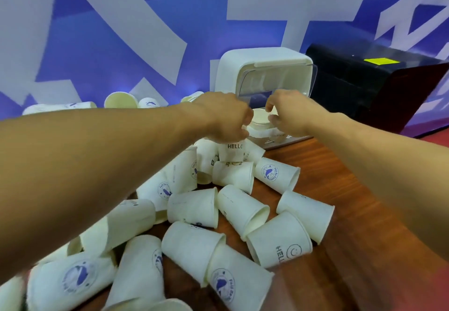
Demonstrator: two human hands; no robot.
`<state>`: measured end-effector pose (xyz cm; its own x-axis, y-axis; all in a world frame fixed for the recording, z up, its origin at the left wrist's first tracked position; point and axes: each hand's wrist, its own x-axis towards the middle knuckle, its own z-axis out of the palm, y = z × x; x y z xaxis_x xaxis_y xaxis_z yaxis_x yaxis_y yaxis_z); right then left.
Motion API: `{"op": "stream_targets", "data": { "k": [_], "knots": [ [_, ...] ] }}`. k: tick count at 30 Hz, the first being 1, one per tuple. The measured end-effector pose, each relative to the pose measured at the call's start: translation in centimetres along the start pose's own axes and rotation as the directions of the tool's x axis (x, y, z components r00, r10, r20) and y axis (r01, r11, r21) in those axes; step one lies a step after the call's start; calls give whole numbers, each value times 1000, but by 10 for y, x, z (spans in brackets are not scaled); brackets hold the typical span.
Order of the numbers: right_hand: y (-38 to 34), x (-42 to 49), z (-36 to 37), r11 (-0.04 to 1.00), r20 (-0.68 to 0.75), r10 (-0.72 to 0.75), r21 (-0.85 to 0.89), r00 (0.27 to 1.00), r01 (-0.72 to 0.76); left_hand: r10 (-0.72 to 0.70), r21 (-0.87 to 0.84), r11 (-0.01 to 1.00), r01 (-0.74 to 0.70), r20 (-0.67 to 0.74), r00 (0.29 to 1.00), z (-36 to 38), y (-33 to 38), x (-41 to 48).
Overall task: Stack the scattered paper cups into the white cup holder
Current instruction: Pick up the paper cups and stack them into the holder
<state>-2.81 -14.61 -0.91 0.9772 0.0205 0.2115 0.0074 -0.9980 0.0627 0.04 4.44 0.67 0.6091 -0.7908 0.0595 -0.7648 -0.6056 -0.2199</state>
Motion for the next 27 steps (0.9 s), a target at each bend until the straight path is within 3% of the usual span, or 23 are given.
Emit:
{"op": "stream_targets", "data": {
  "k": [8,13,22,27],
  "knots": [
    [-87,-33,-60,979,-111,-200,25,974,204,-212,4,977,213,82,974,-39,-38,-118],
    [-145,-63,-81,946,-90,-317,32,944,321,-292,29,956,291,91,952,-49,-37,-191],
    [-198,-116,-84,925,-64,-375,32,925,378,-355,4,934,357,118,928,-38,-1,-264],
    [-204,-133,-79,940,-34,-338,40,940,339,-371,4,928,373,113,922,-31,19,-277]
  ]
}}
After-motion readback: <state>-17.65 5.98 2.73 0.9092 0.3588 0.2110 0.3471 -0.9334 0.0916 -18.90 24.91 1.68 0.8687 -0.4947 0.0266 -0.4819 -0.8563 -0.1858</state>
